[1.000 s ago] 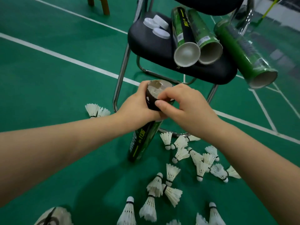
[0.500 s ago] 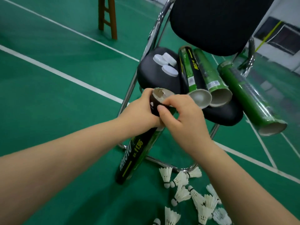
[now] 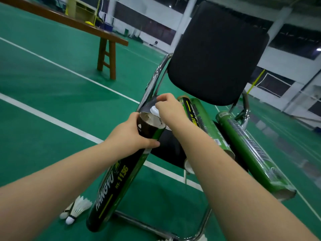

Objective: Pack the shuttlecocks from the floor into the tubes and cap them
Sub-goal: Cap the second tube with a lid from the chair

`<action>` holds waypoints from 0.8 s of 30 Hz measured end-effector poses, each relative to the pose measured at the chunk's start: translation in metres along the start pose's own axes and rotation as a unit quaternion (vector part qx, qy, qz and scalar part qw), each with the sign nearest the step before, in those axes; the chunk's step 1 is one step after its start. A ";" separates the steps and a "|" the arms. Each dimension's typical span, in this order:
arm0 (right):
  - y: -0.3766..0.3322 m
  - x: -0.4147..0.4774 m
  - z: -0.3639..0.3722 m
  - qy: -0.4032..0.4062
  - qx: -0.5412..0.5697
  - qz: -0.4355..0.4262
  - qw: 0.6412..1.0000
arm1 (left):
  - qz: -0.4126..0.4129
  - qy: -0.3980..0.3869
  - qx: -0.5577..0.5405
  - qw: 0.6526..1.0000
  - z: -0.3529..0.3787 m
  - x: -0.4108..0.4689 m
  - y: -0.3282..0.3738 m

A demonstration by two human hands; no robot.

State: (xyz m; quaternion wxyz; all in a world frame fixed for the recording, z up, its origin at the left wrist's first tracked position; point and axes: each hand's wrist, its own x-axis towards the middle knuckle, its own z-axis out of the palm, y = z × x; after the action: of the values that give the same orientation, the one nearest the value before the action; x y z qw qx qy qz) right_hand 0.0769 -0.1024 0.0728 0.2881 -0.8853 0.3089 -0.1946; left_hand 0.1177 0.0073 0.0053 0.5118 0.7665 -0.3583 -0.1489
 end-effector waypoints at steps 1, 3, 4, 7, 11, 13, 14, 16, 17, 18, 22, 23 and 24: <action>0.001 0.010 0.001 -0.018 -0.059 0.020 0.998 | -0.001 0.003 -0.002 1.000 0.001 0.003 -0.001; 0.007 0.026 0.005 -0.035 -0.164 0.057 0.984 | -0.004 0.008 -0.006 1.000 0.003 0.006 -0.004; 0.010 0.031 0.007 -0.045 -0.195 0.069 0.977 | -0.006 0.007 -0.003 1.000 0.005 0.007 -0.006; 0.015 0.037 0.011 -0.130 -0.290 0.068 0.946 | -0.012 0.004 0.019 1.000 0.011 0.007 -0.011; 0.022 0.046 0.016 -0.158 -0.375 0.030 0.913 | -0.009 0.021 0.017 1.000 0.016 0.004 -0.018; 0.024 0.048 0.016 -0.175 -0.413 0.014 0.894 | -0.006 0.024 0.015 1.000 0.016 0.003 -0.018; 0.025 0.049 0.016 -0.187 -0.424 0.014 0.886 | -0.004 0.026 0.015 1.000 0.015 0.003 -0.019; 0.028 0.050 0.017 -0.186 -0.434 0.022 0.881 | -0.001 0.030 0.012 0.999 0.016 0.001 -0.020; 0.030 0.050 0.017 -0.176 -0.435 0.013 0.883 | 0.001 0.031 0.010 0.999 0.016 0.001 -0.019; 0.032 0.050 0.017 -0.168 -0.435 0.005 0.884 | 0.001 0.030 0.008 1.000 0.017 0.000 -0.020; 0.036 0.042 0.011 -0.143 -0.422 0.041 0.894 | 0.006 0.022 0.002 1.000 0.018 -0.006 -0.020; 0.038 0.040 0.011 -0.136 -0.409 0.044 0.901 | 0.011 0.018 0.000 1.000 0.018 -0.009 -0.020; 0.041 0.038 0.012 -0.126 -0.394 0.051 0.909 | 0.016 0.015 -0.001 1.000 0.018 -0.011 -0.019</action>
State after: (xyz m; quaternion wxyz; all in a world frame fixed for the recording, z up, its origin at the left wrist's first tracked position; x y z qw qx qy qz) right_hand 0.0931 -0.1497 0.0444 -0.0382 -0.9270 0.3661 0.0715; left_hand 0.1065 0.0069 -0.0211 0.5201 0.7625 -0.3626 -0.1291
